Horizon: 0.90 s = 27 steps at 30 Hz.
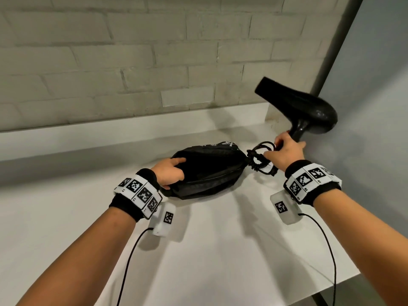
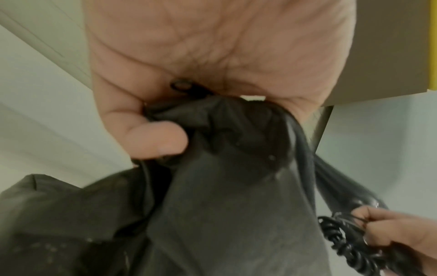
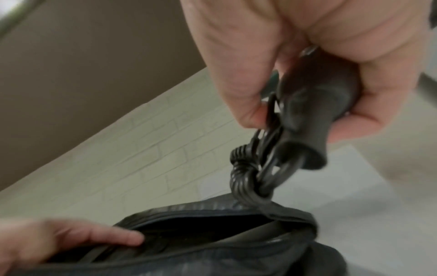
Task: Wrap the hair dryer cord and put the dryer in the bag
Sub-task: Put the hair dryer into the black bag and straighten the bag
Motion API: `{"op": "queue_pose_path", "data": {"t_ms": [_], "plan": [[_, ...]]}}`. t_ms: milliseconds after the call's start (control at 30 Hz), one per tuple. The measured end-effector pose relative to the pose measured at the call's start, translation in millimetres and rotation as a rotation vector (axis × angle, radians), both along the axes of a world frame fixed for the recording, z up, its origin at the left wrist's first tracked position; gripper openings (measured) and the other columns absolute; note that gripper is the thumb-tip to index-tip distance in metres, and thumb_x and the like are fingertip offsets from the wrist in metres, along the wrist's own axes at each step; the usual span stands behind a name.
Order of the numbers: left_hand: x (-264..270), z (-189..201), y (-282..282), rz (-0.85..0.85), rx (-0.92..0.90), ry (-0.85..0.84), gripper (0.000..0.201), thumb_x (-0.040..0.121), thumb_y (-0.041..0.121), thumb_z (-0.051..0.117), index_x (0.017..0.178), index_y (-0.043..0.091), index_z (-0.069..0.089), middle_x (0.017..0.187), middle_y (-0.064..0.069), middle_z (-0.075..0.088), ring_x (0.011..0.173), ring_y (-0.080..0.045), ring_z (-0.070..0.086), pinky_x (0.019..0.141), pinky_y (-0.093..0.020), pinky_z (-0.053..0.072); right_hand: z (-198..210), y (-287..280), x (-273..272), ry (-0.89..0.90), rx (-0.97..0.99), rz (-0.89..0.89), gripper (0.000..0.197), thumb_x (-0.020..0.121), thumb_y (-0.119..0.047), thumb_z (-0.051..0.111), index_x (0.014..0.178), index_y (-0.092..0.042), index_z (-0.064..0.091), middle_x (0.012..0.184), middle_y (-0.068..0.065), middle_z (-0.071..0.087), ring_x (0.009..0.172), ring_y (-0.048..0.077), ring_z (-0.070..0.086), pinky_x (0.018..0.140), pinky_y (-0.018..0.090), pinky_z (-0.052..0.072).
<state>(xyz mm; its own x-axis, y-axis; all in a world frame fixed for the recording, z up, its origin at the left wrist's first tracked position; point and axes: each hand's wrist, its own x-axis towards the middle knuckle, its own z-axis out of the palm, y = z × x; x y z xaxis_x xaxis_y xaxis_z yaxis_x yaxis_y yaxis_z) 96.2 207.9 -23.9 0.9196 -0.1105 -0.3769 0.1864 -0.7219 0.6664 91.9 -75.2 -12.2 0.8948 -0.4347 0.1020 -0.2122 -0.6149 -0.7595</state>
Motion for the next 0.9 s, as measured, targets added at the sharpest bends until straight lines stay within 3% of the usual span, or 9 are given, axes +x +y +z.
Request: {"op": "queue_pose_path", "data": {"t_ms": [133, 300, 467, 600, 700, 800, 900], "plan": [[2.6, 5.6, -13.4, -0.109, 0.024, 0.072, 0.061, 0.083, 0.001, 0.040, 0.136, 0.030, 0.039, 0.141, -0.008, 0.039, 0.109, -0.025, 0.047, 0.060, -0.027, 0.050, 7.2, 24.5, -1.7, -0.225, -0.082, 0.156, 0.031, 0.070, -0.002, 0.064, 0.085, -0.015, 0.041, 0.107, 0.005, 0.021, 0.073, 0.018, 0.040, 0.083, 0.019, 0.041], [8.6, 7.9, -29.6, -0.190, -0.099, 0.195, 0.062, 0.083, -0.008, 0.030, 0.135, 0.024, 0.042, 0.127, -0.008, 0.044, 0.103, -0.026, 0.050, 0.065, -0.033, 0.050, -8.2, 43.1, 0.5, -0.389, -0.183, 0.354, 0.027, 0.067, 0.005, 0.059, 0.088, -0.009, 0.049, 0.118, 0.009, 0.026, 0.090, 0.018, 0.043, 0.087, 0.012, 0.038], [9.3, 6.2, -46.7, -0.237, -0.200, 0.283, 0.064, 0.077, -0.009, 0.033, 0.133, 0.022, 0.044, 0.112, -0.013, 0.049, 0.072, -0.021, 0.053, 0.044, -0.021, 0.048, -21.1, 40.9, -1.0, -0.343, -0.319, 0.504, 0.028, 0.072, 0.004, 0.058, 0.093, -0.012, 0.049, 0.129, 0.013, 0.025, 0.104, 0.017, 0.041, 0.095, 0.021, 0.041], [15.3, 4.3, -39.1, -0.159, -0.376, 0.265, 0.079, 0.048, 0.003, 0.036, 0.124, 0.023, 0.049, 0.111, -0.012, 0.052, 0.078, -0.019, 0.052, 0.054, -0.019, 0.047, -31.6, 23.0, -4.1, -0.255, -0.410, 0.656, 0.028, 0.069, 0.005, 0.060, 0.092, -0.010, 0.052, 0.128, 0.014, 0.028, 0.107, 0.027, 0.047, 0.096, 0.025, 0.043], [21.0, 2.8, -26.7, -0.098, -0.487, 0.235, 0.080, 0.047, 0.003, 0.035, 0.124, 0.020, 0.049, 0.106, -0.002, 0.058, 0.079, -0.010, 0.059, 0.061, -0.018, 0.049, -37.7, 4.9, -3.9, -0.169, -0.459, 0.712, 0.032, 0.067, 0.009, 0.058, 0.092, -0.010, 0.055, 0.130, 0.016, 0.028, 0.119, 0.034, 0.044, 0.099, 0.024, 0.040], [22.0, 1.0, -22.2, -0.056, -0.569, 0.207, 0.064, 0.047, -0.002, 0.036, 0.103, 0.019, 0.058, 0.083, 0.008, 0.069, 0.064, -0.004, 0.065, 0.053, -0.018, 0.052, -40.1, -5.0, -4.3, -0.118, -0.481, 0.711, 0.030, 0.067, 0.010, 0.057, 0.092, -0.007, 0.055, 0.130, 0.016, 0.029, 0.117, 0.033, 0.043, 0.095, 0.016, 0.034], [22.5, 3.6, -22.4, -0.032, -0.522, 0.150, 0.048, 0.047, -0.002, 0.038, 0.087, 0.012, 0.058, 0.059, 0.003, 0.065, 0.050, -0.009, 0.062, 0.044, -0.019, 0.050, -41.1, -9.6, -4.4, -0.104, -0.494, 0.705, 0.030, 0.068, 0.010, 0.058, 0.092, -0.008, 0.055, 0.132, 0.014, 0.028, 0.116, 0.032, 0.042, 0.093, 0.015, 0.033]]}}
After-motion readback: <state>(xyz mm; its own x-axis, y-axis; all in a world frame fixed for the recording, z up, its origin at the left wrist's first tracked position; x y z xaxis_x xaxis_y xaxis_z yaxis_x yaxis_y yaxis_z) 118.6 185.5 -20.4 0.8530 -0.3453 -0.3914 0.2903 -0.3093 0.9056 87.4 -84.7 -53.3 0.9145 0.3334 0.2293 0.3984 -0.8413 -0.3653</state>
